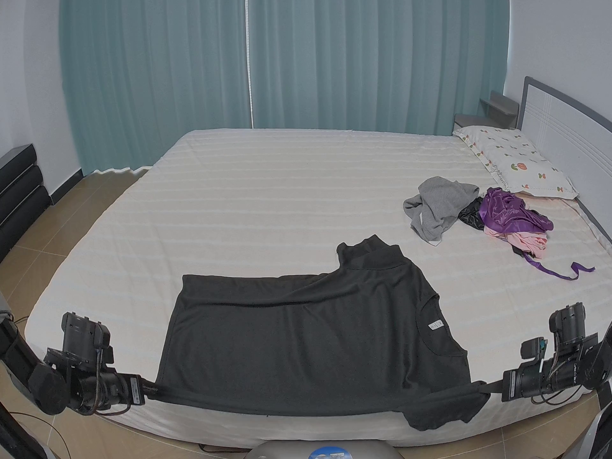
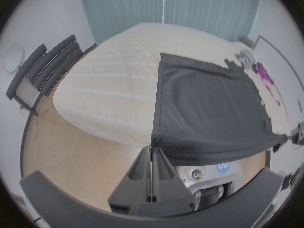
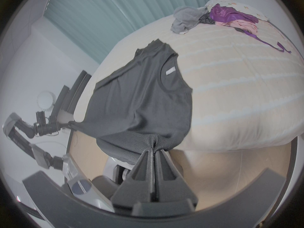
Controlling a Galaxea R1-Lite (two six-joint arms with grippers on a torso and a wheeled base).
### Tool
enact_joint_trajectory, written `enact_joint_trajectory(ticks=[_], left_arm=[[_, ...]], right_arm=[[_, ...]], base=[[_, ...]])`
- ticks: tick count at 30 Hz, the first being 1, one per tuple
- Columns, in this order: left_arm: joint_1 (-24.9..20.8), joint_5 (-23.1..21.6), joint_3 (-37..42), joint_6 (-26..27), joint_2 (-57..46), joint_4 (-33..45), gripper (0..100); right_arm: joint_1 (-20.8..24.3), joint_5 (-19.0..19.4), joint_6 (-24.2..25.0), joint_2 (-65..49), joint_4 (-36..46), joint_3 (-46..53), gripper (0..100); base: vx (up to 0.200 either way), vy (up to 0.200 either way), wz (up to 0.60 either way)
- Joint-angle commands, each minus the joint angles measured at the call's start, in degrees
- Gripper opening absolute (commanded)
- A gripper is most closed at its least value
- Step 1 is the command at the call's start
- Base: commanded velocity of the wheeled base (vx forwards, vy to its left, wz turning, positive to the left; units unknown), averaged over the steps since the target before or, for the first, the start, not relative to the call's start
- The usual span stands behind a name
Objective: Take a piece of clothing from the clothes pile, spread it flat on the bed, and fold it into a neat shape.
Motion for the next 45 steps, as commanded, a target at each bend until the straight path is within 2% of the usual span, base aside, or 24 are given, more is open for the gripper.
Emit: enact_joint_trajectory(ticks=[1, 16, 24, 29, 36, 45], left_arm=[[0.2, 0.1, -5.2, -3.0, 0.0, 0.2, 0], [0.9, 0.1, -6.9, -3.8, 0.5, -0.1, 0], [0.7, 0.1, -8.1, -3.7, 1.0, -0.1, 0], [0.7, -0.2, -11.5, -3.9, 6.3, -0.3, 0], [0.7, -0.3, -16.6, -5.0, 10.6, -0.3, 0], [0.9, -0.1, -22.4, -5.0, 14.5, 0.1, 0]], right_arm=[[0.2, -0.2, 3.3, -0.6, -0.2, -4.1, 0], [0.2, -0.9, 4.1, 0.8, 0.4, -10.6, 0], [0.9, -2.5, 4.5, 2.6, -0.1, -11.2, 0], [1.1, -2.5, 4.9, 5.7, 0.0, -13.9, 0], [2.4, -3.0, 8.1, 10.2, 0.5, -19.2, 0], [2.4, -4.4, 8.1, 13.2, 3.0, -24.4, 0]], base=[[0.0, 0.0, 0.0], [0.0, 0.0, 0.0], [0.0, 0.0, 0.0], [0.0, 0.0, 0.0], [0.0, 0.0, 0.0], [0.0, 0.0, 0.0]])
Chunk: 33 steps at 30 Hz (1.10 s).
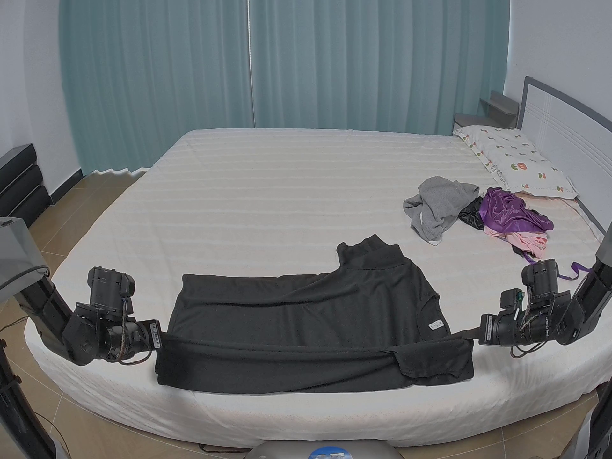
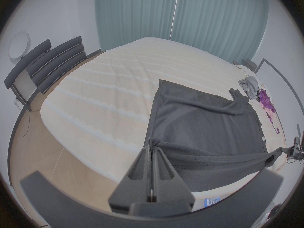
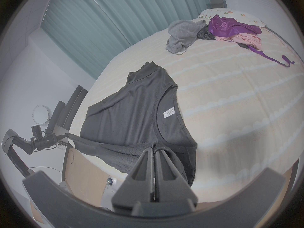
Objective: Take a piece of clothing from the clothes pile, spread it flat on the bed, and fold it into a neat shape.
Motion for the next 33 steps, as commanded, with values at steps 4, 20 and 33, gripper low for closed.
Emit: enact_joint_trajectory(ticks=[4, 20, 33], left_arm=[[0.1, 0.2, -2.7, 0.3, 1.1, 0.6, 0], [0.2, 0.3, -3.6, 0.8, -4.0, 5.6, 0], [-0.1, 0.0, -2.5, 1.2, -3.7, 7.6, 0]], right_arm=[[0.1, 0.4, 0.1, 1.9, 0.3, -0.6, 0], [0.7, 0.5, 2.6, -2.4, -0.2, -0.9, 0], [1.4, 0.5, 3.4, -2.3, -0.2, 0.7, 0]], base=[[0.0, 0.0, 0.0], [0.0, 0.0, 0.0], [0.0, 0.0, 0.0]])
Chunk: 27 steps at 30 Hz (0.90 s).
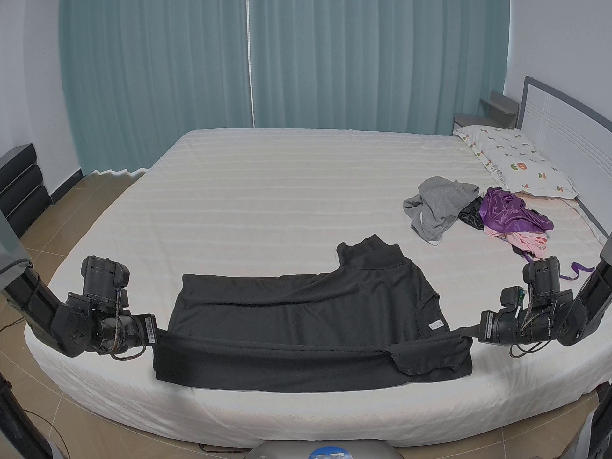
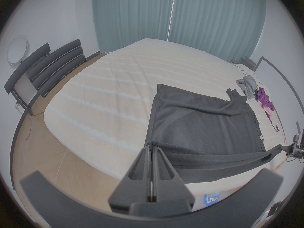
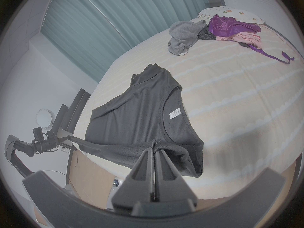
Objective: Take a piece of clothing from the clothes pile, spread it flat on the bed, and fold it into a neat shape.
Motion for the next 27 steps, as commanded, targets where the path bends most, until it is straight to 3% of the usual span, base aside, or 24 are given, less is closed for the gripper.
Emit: enact_joint_trajectory(ticks=[1, 27], left_arm=[[0.1, -0.2, 0.1, -0.1, 2.0, -0.3, 0], [0.0, -0.3, -12.1, -1.9, 18.6, -0.7, 0]], right_arm=[[0.1, 0.0, 0.0, -0.1, -0.1, 0.1, 0], [0.9, -1.1, 0.5, 15.0, 0.4, -12.2, 0]], base=[[0.0, 0.0, 0.0], [0.0, 0.0, 0.0]])
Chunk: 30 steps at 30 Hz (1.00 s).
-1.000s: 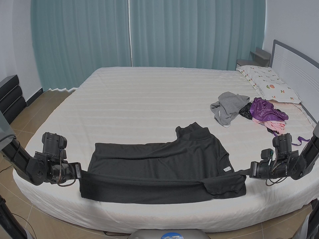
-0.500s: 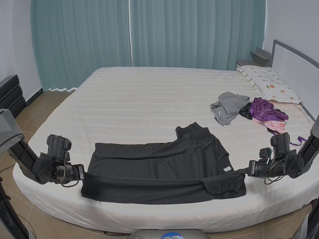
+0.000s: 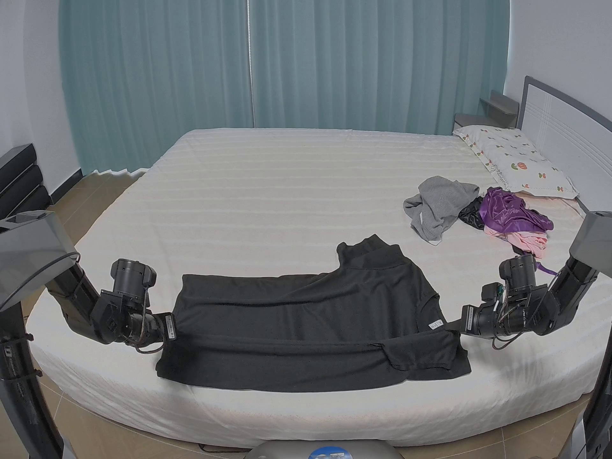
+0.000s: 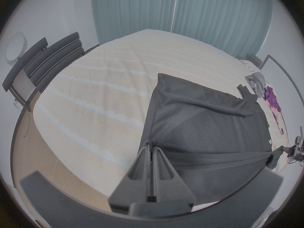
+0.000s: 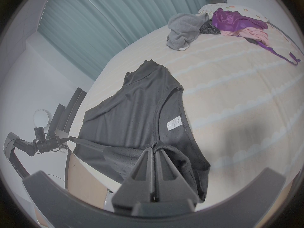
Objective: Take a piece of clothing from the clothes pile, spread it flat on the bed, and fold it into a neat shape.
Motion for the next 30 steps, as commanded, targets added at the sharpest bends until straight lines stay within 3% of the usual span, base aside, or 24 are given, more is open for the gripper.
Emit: enact_joint_trajectory(ticks=[1, 3, 4, 5, 6, 14, 17, 22, 28, 30], left_arm=[[-0.1, 0.2, -2.6, -0.7, 5.2, 0.0, 0], [-0.1, 0.2, -2.9, -1.0, 5.9, 0.0, 0], [-0.1, 0.1, -3.0, -1.1, 6.4, -0.3, 0], [-0.1, 0.1, -3.0, -1.1, 6.4, -0.3, 0], [-0.2, -0.1, -3.5, -1.6, 6.9, -1.5, 100], [-0.1, -0.9, -2.6, -6.7, 5.9, -3.8, 100], [0.2, -1.5, -1.7, -7.8, 3.7, -3.9, 100], [1.7, -7.0, 2.9, -10.2, -4.0, -3.9, 100], [1.6, -8.7, 6.2, -15.2, -7.5, -3.9, 100], [1.2, -8.9, 6.7, -18.8, -7.7, -3.9, 100]], right_arm=[[0.5, -0.1, 0.5, 4.4, 0.0, -2.2, 0], [0.6, -0.1, 0.5, 4.8, -0.1, -2.4, 0], [0.7, -0.1, 0.5, 5.2, -0.1, -2.6, 100], [0.7, -0.1, 0.5, 5.2, -0.1, -2.6, 100], [0.9, -0.1, 0.7, 5.8, -0.4, -2.6, 100], [1.0, 0.7, 6.8, -1.5, -0.7, 0.3, 100], [0.9, 1.1, 6.8, -3.6, -0.7, 2.2, 100], [0.6, 1.2, 7.2, -7.7, -1.9, 9.7, 100], [0.4, 1.8, 7.5, -9.1, -9.9, 18.1, 100], [0.4, 4.8, 11.8, -8.0, -18.5, 22.1, 100]], base=[[0.0, 0.0, 0.0], [0.0, 0.0, 0.0], [0.0, 0.0, 0.0], [0.0, 0.0, 0.0], [0.0, 0.0, 0.0], [0.0, 0.0, 0.0], [0.0, 0.0, 0.0], [0.0, 0.0, 0.0], [0.0, 0.0, 0.0], [0.0, 0.0, 0.0]])
